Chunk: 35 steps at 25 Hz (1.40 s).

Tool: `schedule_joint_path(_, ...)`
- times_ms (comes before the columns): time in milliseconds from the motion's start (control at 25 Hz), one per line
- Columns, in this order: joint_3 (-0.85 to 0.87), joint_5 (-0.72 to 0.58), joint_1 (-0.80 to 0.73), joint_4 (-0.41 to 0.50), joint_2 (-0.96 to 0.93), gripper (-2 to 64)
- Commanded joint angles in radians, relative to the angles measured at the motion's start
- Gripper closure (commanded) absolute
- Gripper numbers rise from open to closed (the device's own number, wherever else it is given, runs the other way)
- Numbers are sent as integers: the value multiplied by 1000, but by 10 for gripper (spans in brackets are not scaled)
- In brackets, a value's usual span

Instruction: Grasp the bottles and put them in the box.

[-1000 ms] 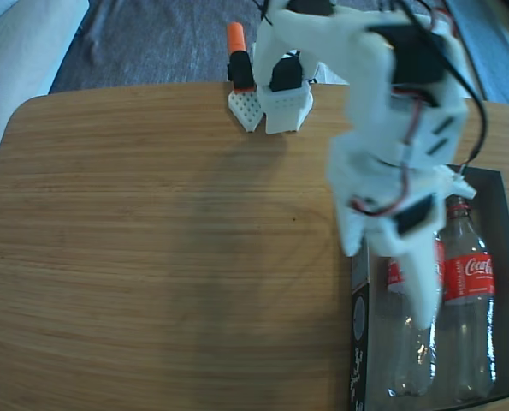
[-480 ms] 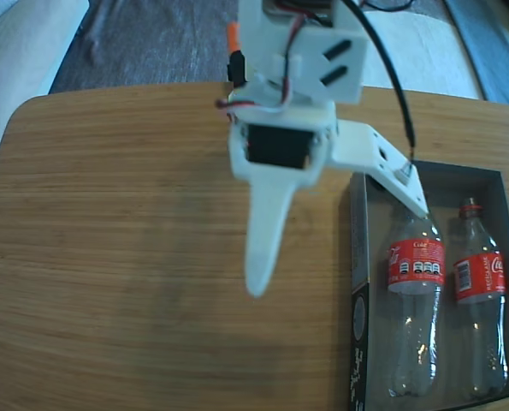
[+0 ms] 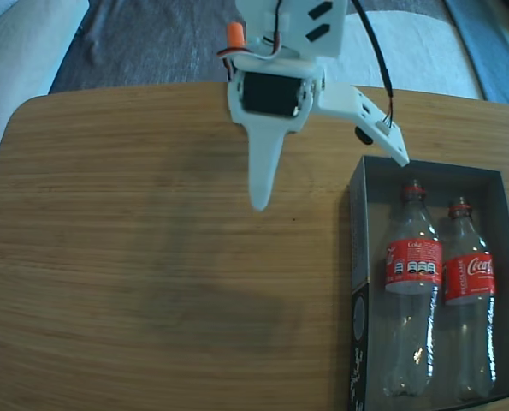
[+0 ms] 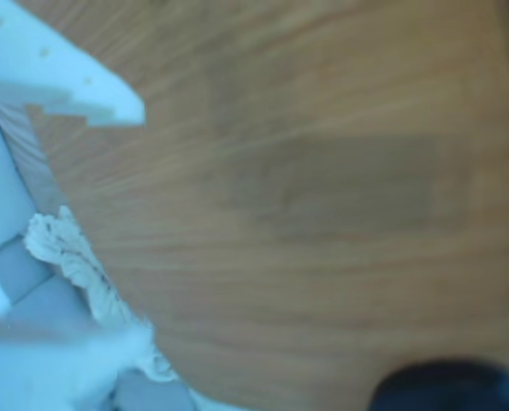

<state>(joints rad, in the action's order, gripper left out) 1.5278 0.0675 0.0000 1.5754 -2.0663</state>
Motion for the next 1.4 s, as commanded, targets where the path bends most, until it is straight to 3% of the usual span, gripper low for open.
schedule_joint_path(0, 69, -52, 5, -25, -78, 497)
schedule_joint_path(160, 210, -193, 5, -72, -169, 621)
schedule_joint_path(360, 359, -242, 8, -83, -299, 618)
schedule_joint_path(680, 532, -232, 14, -189, -451, 619)
schedule_joint_path(1000, 811, -232, 23, -370, -620, 619)
schedule_joint_path(1120, 870, -233, 100, -425, -689, 619)
schedule_joint_path(1360, 1014, -239, 101, -425, -853, 619)
